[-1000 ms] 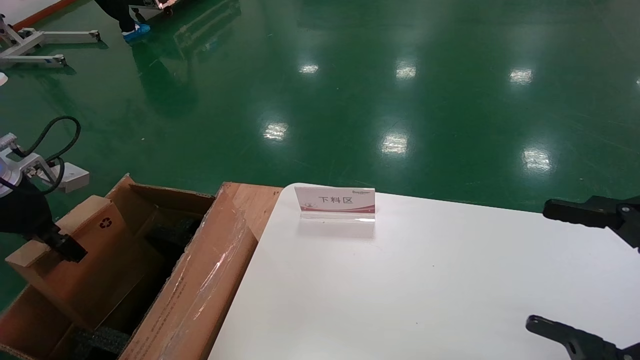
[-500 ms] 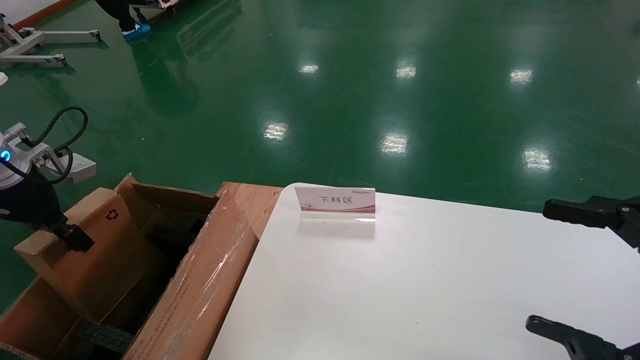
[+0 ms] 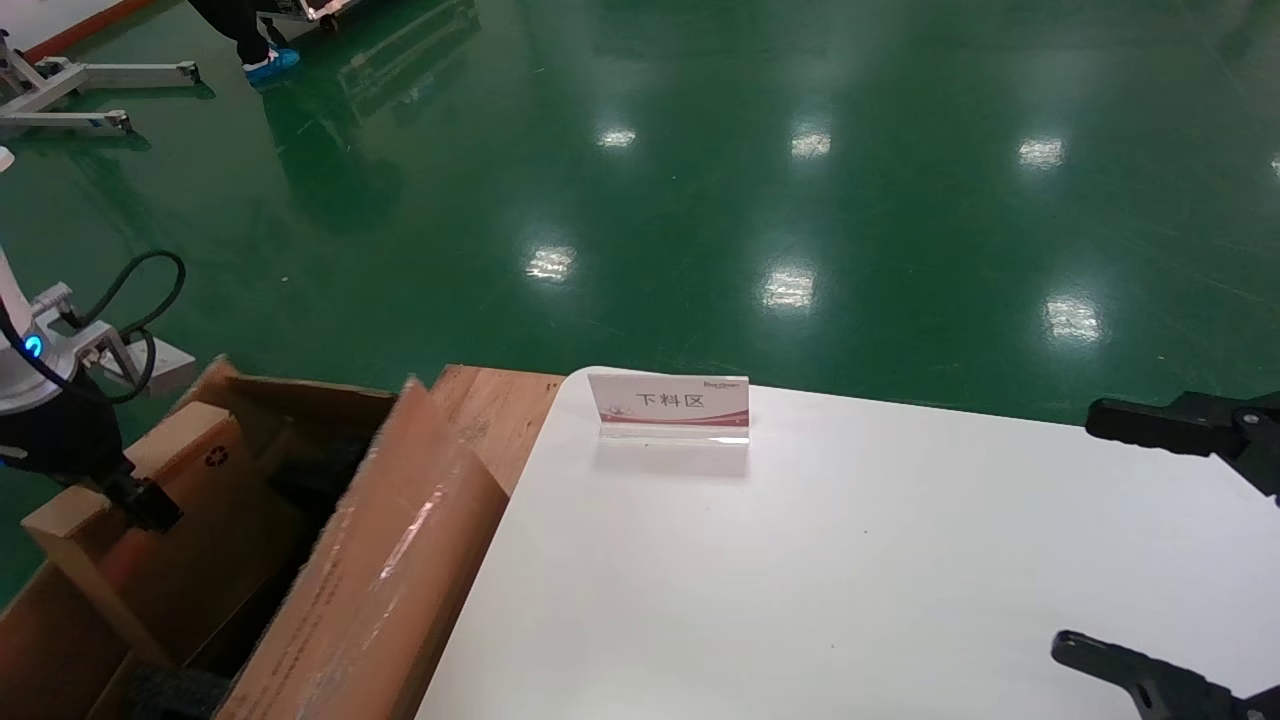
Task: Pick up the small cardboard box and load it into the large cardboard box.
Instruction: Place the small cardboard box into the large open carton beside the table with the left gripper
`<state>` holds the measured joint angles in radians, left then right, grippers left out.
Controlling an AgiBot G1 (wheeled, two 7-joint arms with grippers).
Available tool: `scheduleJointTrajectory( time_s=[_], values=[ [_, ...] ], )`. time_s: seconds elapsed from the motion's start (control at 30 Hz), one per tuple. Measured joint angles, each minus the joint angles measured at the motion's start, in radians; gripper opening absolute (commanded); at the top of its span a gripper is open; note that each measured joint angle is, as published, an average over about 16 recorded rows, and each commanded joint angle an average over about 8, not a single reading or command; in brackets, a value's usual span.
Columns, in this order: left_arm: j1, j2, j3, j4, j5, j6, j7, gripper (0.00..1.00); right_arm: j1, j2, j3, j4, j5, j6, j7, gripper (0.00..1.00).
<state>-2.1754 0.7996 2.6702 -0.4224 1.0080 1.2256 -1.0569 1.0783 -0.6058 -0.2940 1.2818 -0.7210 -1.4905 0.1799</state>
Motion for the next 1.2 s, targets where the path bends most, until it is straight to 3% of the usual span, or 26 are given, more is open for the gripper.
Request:
scheduleJointTrajectory(
  time_s=[0.57,1.2],
  values=[
    [0.024,0.007,0.003,0.042,0.007,-0.026,-0.003,0.00,0.000,0.000,-0.001,0.000,0.001,0.000,0.000,1.00],
    [0.004,0.071,0.018,0.119,0.041,-0.025,-0.033,0.00,0.000,0.001,-0.002,0.000,0.001,0.001,-0.001,1.00]
  ],
)
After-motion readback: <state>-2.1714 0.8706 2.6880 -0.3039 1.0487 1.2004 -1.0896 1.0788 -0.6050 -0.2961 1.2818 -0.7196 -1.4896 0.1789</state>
